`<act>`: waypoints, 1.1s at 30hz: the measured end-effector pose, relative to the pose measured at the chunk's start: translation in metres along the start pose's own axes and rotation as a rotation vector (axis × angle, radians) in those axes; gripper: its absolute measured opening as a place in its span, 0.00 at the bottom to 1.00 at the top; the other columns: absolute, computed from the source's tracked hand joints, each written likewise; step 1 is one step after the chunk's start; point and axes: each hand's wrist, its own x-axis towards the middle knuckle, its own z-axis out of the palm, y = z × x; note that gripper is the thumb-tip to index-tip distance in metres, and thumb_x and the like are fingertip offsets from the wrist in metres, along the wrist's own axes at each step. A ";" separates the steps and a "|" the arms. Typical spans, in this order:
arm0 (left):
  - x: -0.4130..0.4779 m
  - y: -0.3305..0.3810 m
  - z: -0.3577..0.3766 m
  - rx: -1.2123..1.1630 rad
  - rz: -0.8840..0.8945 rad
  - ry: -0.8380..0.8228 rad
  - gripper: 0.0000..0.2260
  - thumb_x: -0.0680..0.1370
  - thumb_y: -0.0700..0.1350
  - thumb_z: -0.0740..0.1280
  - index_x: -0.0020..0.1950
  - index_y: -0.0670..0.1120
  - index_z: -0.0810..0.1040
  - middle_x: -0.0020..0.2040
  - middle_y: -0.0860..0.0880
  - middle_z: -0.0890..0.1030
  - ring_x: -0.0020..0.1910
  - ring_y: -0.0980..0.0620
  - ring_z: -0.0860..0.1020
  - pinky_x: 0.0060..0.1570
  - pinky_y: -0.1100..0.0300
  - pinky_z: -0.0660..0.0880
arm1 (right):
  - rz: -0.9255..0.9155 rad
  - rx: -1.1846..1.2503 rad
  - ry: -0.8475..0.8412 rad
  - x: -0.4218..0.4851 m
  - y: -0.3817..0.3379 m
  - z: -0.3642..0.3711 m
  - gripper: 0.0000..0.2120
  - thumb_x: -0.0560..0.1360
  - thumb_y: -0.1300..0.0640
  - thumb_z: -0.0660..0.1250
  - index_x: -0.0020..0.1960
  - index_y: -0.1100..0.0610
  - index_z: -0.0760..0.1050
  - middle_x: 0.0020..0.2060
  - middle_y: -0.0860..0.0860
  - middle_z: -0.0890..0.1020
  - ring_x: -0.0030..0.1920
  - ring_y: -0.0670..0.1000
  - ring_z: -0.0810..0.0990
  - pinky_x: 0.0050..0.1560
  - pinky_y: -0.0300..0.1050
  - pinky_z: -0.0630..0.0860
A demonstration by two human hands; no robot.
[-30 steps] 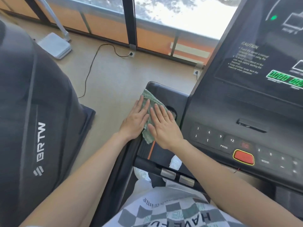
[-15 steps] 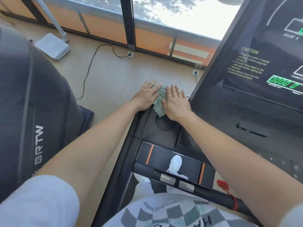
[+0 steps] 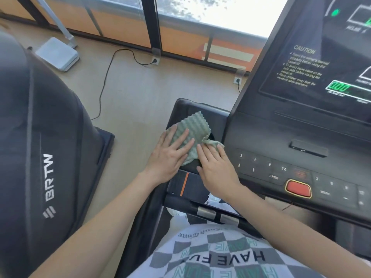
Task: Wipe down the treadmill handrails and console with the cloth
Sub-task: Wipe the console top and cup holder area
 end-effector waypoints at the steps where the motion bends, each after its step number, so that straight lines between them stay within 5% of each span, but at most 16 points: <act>1: -0.007 0.005 0.001 0.014 0.003 0.010 0.23 0.85 0.53 0.53 0.80 0.51 0.67 0.82 0.48 0.62 0.82 0.37 0.52 0.80 0.39 0.51 | -0.011 0.015 0.026 -0.006 -0.003 0.001 0.30 0.80 0.50 0.55 0.78 0.64 0.62 0.74 0.60 0.71 0.76 0.58 0.67 0.78 0.57 0.59; 11: -0.059 0.039 0.013 0.049 0.077 0.086 0.21 0.84 0.46 0.60 0.78 0.49 0.70 0.80 0.48 0.66 0.81 0.44 0.62 0.79 0.44 0.61 | -0.024 0.006 0.050 -0.062 -0.028 0.008 0.32 0.76 0.49 0.69 0.74 0.65 0.69 0.73 0.62 0.72 0.74 0.59 0.71 0.78 0.56 0.61; 19: -0.014 0.046 0.014 0.092 0.064 0.090 0.22 0.86 0.49 0.55 0.80 0.47 0.66 0.81 0.45 0.64 0.82 0.45 0.59 0.79 0.47 0.59 | 0.100 0.007 0.013 -0.038 -0.020 -0.002 0.32 0.80 0.47 0.48 0.76 0.66 0.64 0.76 0.63 0.66 0.77 0.60 0.65 0.77 0.60 0.61; 24: 0.025 0.040 0.005 0.174 0.039 -0.030 0.27 0.86 0.57 0.44 0.80 0.50 0.67 0.81 0.45 0.64 0.82 0.43 0.56 0.80 0.44 0.55 | -0.014 0.068 0.096 -0.038 0.001 -0.009 0.26 0.76 0.53 0.61 0.73 0.62 0.70 0.74 0.59 0.71 0.74 0.62 0.69 0.74 0.60 0.64; 30: 0.030 0.034 0.002 0.157 0.143 0.043 0.24 0.86 0.57 0.52 0.68 0.47 0.81 0.72 0.45 0.78 0.79 0.40 0.64 0.77 0.42 0.62 | -0.061 0.039 0.182 -0.056 0.008 -0.002 0.21 0.72 0.58 0.68 0.64 0.60 0.77 0.70 0.59 0.74 0.72 0.63 0.69 0.74 0.59 0.62; 33: 0.023 0.033 0.003 0.081 0.130 0.103 0.18 0.84 0.55 0.60 0.60 0.46 0.84 0.63 0.46 0.80 0.65 0.40 0.73 0.65 0.44 0.71 | -0.088 0.044 0.191 -0.068 0.003 0.004 0.22 0.71 0.57 0.68 0.64 0.59 0.76 0.66 0.57 0.76 0.69 0.61 0.71 0.72 0.56 0.62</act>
